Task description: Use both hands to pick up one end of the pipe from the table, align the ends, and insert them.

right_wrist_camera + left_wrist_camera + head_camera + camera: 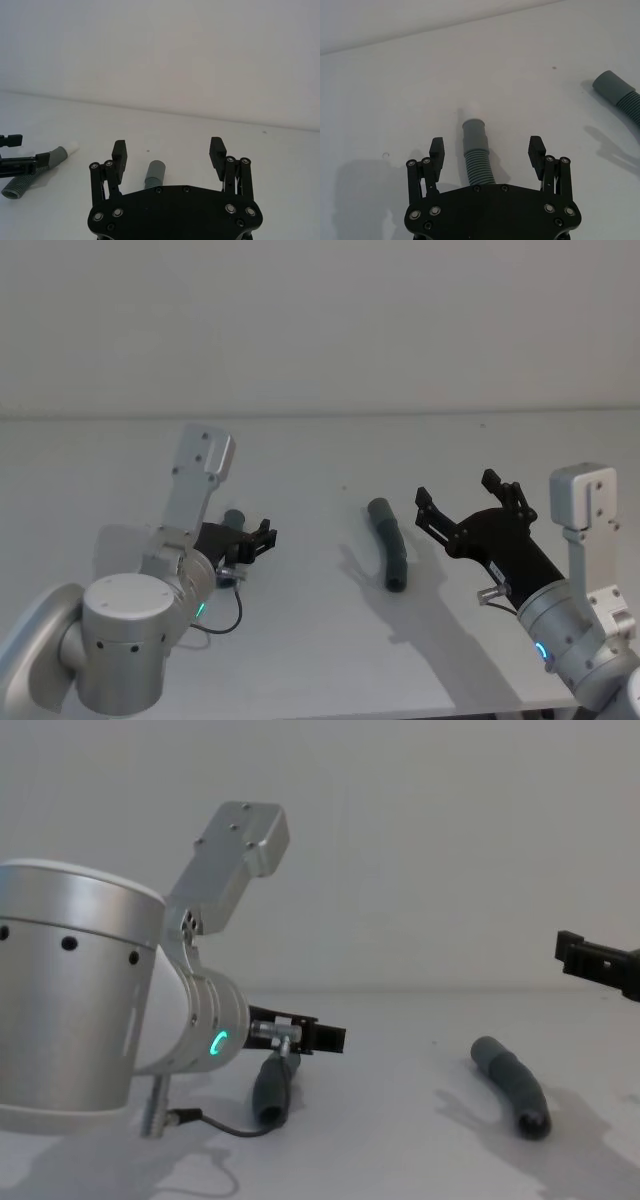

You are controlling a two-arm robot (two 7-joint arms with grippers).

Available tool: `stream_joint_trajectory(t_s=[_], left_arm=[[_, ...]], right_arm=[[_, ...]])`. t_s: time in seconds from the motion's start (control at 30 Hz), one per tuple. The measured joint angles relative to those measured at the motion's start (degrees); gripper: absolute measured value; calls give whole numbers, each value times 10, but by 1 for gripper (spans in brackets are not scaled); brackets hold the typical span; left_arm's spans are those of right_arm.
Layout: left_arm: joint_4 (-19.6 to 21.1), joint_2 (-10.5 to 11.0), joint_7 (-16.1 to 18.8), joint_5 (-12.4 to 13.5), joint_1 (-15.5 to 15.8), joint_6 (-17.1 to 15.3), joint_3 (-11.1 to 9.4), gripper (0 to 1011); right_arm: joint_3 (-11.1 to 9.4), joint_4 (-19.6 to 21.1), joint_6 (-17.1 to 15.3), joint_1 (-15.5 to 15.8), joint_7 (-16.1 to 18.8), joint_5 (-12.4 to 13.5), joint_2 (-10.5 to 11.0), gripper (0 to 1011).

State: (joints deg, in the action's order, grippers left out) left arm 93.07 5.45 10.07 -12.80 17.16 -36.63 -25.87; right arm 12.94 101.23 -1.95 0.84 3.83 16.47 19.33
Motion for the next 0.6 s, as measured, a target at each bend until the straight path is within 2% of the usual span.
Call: stream_joint_trajectory(t_s=[0.6], left_arm=[[-26, -25, 11, 2, 4, -4, 16, 1001]], right_arm=[[0, 0, 0, 0, 0, 0, 0, 1004]])
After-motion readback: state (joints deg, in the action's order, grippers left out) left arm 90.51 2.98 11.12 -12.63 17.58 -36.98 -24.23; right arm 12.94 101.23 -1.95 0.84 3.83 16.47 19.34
